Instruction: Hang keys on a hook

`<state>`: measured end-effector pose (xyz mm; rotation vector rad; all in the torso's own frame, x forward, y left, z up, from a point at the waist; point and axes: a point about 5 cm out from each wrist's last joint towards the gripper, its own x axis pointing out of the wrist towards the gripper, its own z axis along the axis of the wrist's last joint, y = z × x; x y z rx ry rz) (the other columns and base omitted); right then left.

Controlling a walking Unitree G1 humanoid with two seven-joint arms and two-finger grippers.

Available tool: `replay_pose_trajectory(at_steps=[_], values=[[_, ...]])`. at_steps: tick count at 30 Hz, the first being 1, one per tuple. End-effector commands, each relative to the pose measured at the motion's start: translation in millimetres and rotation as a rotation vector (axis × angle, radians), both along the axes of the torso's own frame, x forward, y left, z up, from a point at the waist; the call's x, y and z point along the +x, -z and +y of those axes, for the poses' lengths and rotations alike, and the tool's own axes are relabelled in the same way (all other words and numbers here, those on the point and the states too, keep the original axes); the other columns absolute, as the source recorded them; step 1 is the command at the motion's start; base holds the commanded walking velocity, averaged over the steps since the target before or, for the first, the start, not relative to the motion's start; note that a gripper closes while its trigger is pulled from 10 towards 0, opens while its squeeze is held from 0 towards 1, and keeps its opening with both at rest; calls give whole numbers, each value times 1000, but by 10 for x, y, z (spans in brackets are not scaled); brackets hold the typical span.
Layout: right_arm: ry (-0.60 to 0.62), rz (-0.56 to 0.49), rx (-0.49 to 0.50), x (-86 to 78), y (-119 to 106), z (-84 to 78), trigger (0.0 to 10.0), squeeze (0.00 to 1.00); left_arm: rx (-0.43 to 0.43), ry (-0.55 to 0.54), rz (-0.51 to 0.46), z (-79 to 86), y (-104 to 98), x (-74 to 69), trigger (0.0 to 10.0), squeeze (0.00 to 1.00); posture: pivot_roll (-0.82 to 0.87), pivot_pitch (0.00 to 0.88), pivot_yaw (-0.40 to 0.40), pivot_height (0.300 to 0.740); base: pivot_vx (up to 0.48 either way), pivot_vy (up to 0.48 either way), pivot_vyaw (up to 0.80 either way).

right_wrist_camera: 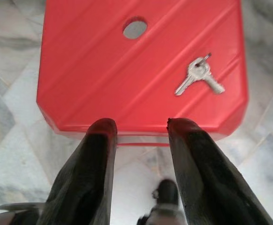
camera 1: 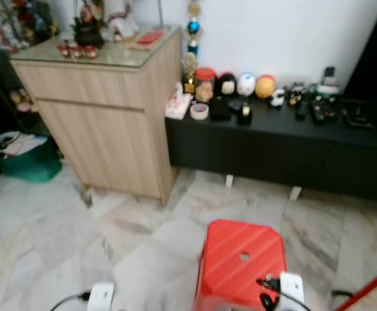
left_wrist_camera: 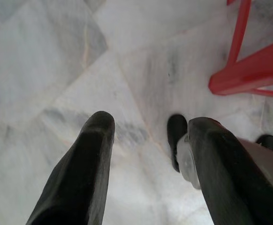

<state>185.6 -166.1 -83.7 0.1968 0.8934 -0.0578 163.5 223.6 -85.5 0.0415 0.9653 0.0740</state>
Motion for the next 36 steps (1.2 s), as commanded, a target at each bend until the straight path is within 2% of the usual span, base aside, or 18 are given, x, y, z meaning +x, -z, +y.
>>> replay_pose_trajectory(at_steps=[1, 12, 18, 22, 27, 31, 32, 34, 36], values=[[32, 18, -20, -83, 29, -117, 10000, 0, -10, 14, -19, -68, -22, 84, 10000, 0, -6, 7, 23, 740, 262, 0, 0], [39, 21, -9, -133, 52, -79, 10000, 0, -9, 12, -25, -63, -27, 90, 10000, 0, -3, 12, 23, 740, 241, 0, 0], [43, -4, -13, -47, 14, -65, 10000, 0, -2, 9, -46, -57, -39, 104, 10000, 0, -5, 19, 23, 740, 0, 0, 0], [38, -50, -16, 75, -50, -65, 10000, 0, -12, -20, -94, -54, -60, 124, 10000, 0, -8, 22, 24, 740, 0, 0, 0], [20, -158, -60, 284, -191, -137, 10000, 0, -19, -52, -198, -53, -115, 169, 10000, 0, -5, 30, 23, 740, 0, 0, 0], [29, -374, -73, 568, -447, -164, 10000, 0, -79, -101, -320, -69, -182, 214, 10000, 0, -10, 33, 21, 740, 0, 0, 0], [29, -374, -73, 568, -447, -164, 10000, 0, -79, -101, -320, -69, -182, 214, 10000, 0, -10, 33, 21, 740, 0, 0, 0], [25, -511, -103, 723, -632, -180, 10000, 0, -82, -76, -379, -82, -226, 247, 10000, 0, -10, 31, 18, 740, 0, 0, 0], [18, -568, -108, 773, -709, -174, 10000, 0, -52, -5, -680, -67, -718, 810, 10000, 0, -14, 26, 14, 740, 0, 0, 0]])
